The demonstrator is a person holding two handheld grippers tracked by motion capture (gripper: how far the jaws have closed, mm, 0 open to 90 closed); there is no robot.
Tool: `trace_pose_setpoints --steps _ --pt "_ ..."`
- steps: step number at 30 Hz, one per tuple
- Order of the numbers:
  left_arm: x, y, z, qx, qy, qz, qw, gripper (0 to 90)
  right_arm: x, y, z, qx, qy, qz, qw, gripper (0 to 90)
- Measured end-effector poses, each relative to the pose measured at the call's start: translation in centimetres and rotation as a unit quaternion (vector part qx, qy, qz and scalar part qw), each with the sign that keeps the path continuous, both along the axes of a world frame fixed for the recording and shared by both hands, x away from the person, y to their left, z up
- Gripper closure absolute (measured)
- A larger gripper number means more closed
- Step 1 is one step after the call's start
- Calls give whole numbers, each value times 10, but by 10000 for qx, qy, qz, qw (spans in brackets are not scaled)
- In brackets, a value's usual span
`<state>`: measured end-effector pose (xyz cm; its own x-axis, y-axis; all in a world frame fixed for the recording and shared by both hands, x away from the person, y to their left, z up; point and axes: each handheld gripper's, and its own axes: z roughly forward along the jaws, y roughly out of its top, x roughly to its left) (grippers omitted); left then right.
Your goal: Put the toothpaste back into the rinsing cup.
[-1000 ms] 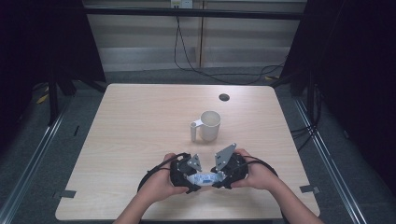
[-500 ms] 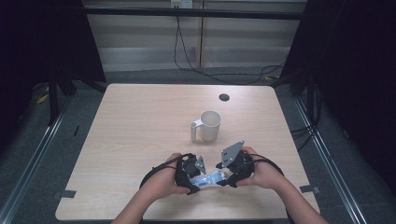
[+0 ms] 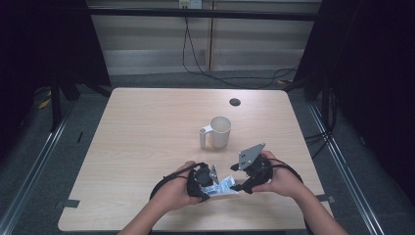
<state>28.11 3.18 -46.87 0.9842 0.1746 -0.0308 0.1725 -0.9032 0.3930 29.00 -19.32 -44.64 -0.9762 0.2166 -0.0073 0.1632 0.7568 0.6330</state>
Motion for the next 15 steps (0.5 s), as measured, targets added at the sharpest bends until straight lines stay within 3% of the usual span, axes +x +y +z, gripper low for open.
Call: trace_pose_setpoints --steps 3,7,8,12,13,15 --pt "6 13 4 -343 70 251 9991 646 2 -9 6 142 -7 -269 9995 279" --pt "14 25 18 -758 -48 614 9952 645 5 -16 8 402 76 -598 9974 271" --pt "14 27 20 -931 -79 797 9924 644 6 -17 8 493 109 -658 9966 271" --pt "18 31 29 -1020 -306 916 9901 644 8 -15 7 691 227 -940 9929 268" --pt "17 30 29 -1139 -309 1019 9878 644 8 -14 7 767 305 -1031 9912 266" --pt "19 31 31 -1140 -354 966 9881 644 10 -12 6 908 453 -1236 9871 267"
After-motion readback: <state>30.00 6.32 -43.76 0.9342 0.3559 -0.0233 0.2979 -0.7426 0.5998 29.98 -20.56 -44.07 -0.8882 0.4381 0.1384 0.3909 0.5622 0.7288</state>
